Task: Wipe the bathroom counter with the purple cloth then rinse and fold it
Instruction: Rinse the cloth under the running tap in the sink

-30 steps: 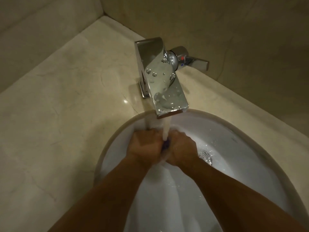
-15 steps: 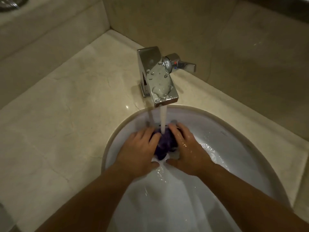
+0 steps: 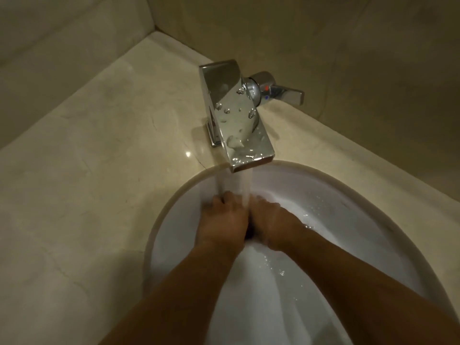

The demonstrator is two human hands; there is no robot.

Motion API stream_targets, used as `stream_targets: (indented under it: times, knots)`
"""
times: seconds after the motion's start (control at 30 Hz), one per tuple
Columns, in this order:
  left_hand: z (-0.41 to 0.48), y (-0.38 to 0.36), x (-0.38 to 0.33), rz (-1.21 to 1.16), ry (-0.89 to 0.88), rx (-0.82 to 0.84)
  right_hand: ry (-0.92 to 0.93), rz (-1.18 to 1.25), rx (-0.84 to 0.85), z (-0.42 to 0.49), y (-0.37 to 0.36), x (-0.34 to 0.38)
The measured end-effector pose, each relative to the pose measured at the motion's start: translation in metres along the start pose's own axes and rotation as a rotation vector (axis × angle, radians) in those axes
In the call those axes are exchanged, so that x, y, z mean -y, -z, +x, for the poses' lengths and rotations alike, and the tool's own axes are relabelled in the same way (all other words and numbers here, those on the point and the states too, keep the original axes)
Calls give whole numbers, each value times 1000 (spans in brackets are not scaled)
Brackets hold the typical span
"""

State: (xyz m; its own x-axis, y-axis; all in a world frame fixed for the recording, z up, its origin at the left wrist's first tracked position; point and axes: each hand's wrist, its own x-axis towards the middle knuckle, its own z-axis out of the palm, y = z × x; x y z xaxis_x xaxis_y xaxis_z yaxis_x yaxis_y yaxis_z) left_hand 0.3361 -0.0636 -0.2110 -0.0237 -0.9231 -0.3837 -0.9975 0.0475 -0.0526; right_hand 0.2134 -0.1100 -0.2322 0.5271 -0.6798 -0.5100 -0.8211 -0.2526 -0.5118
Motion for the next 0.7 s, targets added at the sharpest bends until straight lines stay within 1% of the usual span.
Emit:
stream_targets:
  times: [0.07,0.17,0.23,0.3,0.4,0.47,0.5,0.57,0.63,0.7]
  knots:
    - [1,-6,4,-44,-2,-32,21,-105,36,4,5,1]
    - [1,-15,11,-71,-44,-76,38,-151,96,7,11,3]
    - [2,-18,12,-86,-52,-129,60,-178,82,7,10,0]
    - [2,-14,12,-157,-69,-132,49,-173,62,5,8,-3]
    - [-2,-7,14,-221,-66,-119,68,-256,-4,1,3,-3]
    - [-6,-1,16,-229,-55,-88,85,-228,-50,-4,2,-2]
    - [-9,2,16,-240,-46,-61,88,-197,-52,-9,3,-2]
    - [-16,9,14,-249,-31,-13,76,-224,-32,-19,4,-6]
    - [-23,11,9,-202,-28,-7,14,-276,-75,-30,4,-12]
    - [-25,13,0,-161,-4,-5,-75,-256,-107,-34,-1,-14]
